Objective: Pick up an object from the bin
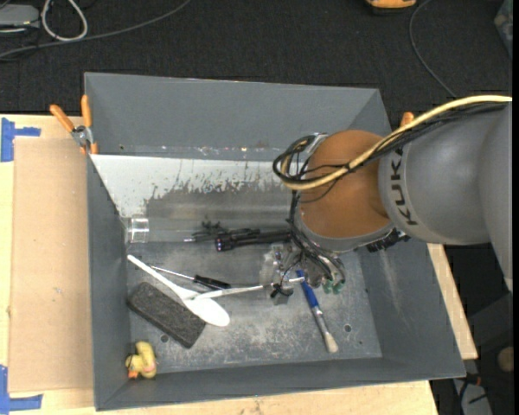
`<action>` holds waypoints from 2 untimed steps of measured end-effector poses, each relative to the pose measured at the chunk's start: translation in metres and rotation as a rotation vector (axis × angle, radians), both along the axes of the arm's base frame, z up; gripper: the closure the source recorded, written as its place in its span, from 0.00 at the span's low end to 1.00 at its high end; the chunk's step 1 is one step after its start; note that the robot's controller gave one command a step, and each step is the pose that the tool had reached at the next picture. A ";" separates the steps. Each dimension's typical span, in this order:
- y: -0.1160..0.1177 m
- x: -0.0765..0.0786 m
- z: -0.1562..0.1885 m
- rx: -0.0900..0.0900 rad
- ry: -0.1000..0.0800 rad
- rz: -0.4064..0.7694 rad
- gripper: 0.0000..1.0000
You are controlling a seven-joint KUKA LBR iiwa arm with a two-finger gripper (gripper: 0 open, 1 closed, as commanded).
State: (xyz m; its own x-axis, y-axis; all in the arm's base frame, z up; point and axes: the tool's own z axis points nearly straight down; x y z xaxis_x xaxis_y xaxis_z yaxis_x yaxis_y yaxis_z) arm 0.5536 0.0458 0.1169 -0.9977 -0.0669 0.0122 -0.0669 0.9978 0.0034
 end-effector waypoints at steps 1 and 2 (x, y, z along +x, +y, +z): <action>0.000 0.002 0.028 0.001 -0.009 0.000 1.00; 0.000 0.002 0.035 0.001 -0.008 -0.001 1.00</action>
Offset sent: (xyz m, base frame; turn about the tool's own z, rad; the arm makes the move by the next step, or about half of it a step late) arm 0.0021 0.0003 0.0410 0.0000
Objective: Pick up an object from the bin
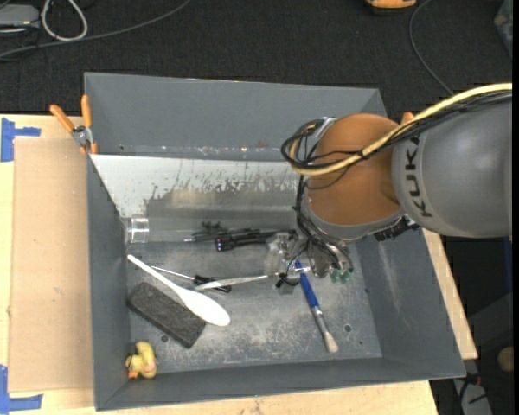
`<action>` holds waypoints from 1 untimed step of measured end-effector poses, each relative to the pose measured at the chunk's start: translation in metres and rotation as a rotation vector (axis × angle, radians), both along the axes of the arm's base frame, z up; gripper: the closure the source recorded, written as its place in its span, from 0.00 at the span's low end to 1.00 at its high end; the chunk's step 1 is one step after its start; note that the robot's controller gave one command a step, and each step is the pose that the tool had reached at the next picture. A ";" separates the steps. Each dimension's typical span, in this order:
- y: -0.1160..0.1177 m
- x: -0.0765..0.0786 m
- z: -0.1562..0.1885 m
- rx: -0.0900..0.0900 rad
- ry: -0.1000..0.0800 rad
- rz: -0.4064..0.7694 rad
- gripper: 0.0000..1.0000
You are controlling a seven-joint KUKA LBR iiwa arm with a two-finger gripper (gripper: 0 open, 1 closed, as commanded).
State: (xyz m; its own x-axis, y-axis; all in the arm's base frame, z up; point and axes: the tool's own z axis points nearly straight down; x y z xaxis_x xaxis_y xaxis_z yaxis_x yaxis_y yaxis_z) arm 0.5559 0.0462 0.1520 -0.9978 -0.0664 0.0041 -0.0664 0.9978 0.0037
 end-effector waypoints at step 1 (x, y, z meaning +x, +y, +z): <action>0.000 0.000 0.015 0.000 0.000 0.000 1.00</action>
Offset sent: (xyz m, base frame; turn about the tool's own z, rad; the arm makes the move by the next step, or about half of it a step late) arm 0.0000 -0.0001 0.0462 0.0003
